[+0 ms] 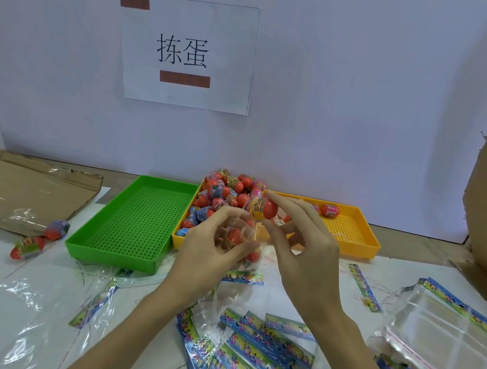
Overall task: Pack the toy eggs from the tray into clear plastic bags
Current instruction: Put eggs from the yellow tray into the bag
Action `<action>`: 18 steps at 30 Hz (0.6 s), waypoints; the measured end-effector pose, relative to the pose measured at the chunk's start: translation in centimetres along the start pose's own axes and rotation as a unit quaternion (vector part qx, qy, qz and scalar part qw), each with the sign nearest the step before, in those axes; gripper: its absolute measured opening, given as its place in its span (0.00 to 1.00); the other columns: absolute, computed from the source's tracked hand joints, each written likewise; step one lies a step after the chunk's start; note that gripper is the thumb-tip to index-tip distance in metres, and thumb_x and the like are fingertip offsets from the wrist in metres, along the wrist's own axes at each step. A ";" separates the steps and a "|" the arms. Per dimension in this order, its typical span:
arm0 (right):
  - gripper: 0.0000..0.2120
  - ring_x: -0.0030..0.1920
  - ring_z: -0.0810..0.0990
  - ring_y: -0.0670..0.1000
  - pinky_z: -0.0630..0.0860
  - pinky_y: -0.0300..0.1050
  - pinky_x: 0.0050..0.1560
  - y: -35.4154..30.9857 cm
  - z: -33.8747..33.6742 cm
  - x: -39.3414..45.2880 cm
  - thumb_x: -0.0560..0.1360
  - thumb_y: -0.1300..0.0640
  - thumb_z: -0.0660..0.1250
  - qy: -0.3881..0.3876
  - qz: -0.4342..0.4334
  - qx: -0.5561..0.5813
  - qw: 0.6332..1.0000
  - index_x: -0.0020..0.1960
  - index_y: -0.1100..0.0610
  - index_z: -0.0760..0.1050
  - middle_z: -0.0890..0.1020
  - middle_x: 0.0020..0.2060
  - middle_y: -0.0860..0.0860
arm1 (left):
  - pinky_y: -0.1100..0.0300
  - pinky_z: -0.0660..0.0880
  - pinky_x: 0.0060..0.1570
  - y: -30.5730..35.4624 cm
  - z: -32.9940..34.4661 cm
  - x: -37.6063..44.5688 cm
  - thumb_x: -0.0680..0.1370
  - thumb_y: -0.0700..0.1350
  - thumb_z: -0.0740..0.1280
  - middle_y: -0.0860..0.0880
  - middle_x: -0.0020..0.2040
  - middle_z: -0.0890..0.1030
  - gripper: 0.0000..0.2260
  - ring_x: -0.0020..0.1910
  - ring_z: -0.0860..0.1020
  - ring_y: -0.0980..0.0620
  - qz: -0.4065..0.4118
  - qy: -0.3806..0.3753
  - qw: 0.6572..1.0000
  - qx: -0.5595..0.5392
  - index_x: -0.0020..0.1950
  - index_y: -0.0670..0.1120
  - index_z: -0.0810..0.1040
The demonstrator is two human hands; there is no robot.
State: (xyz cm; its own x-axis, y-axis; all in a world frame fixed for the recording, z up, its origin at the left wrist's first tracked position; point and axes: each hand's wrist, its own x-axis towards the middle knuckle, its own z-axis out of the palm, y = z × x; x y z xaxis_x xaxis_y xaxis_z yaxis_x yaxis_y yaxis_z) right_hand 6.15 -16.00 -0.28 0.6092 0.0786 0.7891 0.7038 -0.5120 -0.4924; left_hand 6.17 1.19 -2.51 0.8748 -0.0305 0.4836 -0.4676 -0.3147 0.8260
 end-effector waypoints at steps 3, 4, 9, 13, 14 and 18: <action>0.18 0.43 0.77 0.38 0.75 0.28 0.47 -0.3 -0.2 0.0 0.81 0.62 0.70 -0.047 -0.020 -0.028 0.998 0.70 0.55 0.79 0.80 0.61 0.48 | 0.65 0.78 0.51 0.0 0.0 0.0 0.76 0.49 0.78 0.59 0.50 0.84 0.15 0.49 0.83 0.57 0.001 0.000 1.000 -0.002 0.61 0.56 0.79; 0.18 0.43 0.76 0.39 0.74 0.29 0.48 -0.4 -0.2 -0.1 0.82 0.61 0.68 -0.069 -0.014 -0.045 0.997 0.71 0.54 0.78 0.79 0.61 0.49 | 0.65 0.78 0.50 -0.1 0.0 -0.1 0.77 0.48 0.78 0.60 0.50 0.84 0.15 0.49 0.83 0.57 0.001 0.001 1.000 -0.003 0.61 0.56 0.79; 0.19 0.44 0.80 0.49 0.76 0.36 0.46 -0.7 -0.4 -0.1 0.82 0.58 0.67 -0.106 -0.006 -0.149 0.983 0.73 0.51 0.76 0.79 0.62 0.53 | 0.58 0.80 0.54 -0.3 0.0 0.0 0.78 0.45 0.77 0.59 0.51 0.85 0.15 0.51 0.84 0.56 0.003 0.006 1.000 0.001 0.63 0.54 0.80; 0.19 0.46 0.83 0.53 0.83 0.42 0.44 -0.6 -0.5 -0.1 0.80 0.59 0.68 -0.096 -0.038 -0.155 0.982 0.70 0.55 0.78 0.80 0.60 0.56 | 0.59 0.80 0.55 -0.4 -0.2 0.0 0.77 0.47 0.77 0.57 0.53 0.85 0.14 0.53 0.84 0.55 0.009 0.007 1.000 -0.003 0.62 0.52 0.81; 0.18 0.46 0.83 0.52 0.82 0.40 0.45 -0.5 -0.5 -0.2 0.81 0.57 0.67 -0.082 -0.039 -0.146 0.985 0.70 0.55 0.78 0.79 0.60 0.55 | 0.59 0.80 0.55 -0.4 -0.2 0.1 0.78 0.47 0.77 0.58 0.53 0.85 0.15 0.53 0.84 0.55 0.009 0.006 1.000 -0.002 0.63 0.53 0.81; 0.16 0.42 0.81 0.46 0.78 0.32 0.44 -0.3 -0.3 0.0 0.82 0.58 0.69 0.002 0.004 -0.050 0.999 0.69 0.55 0.78 0.78 0.59 0.50 | 0.55 0.82 0.56 -0.4 0.0 0.1 0.80 0.49 0.73 0.60 0.52 0.86 0.13 0.54 0.84 0.59 -0.002 -0.006 1.000 -0.006 0.65 0.55 0.81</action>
State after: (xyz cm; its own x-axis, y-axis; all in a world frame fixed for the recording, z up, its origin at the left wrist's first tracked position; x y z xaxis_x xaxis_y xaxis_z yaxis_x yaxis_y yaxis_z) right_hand 5.82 -16.15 -0.05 0.6136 0.0702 0.7865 0.6581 -0.5959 -0.4602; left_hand 6.41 1.36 -2.83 0.8782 -0.0396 0.4767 -0.4651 -0.3032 0.8317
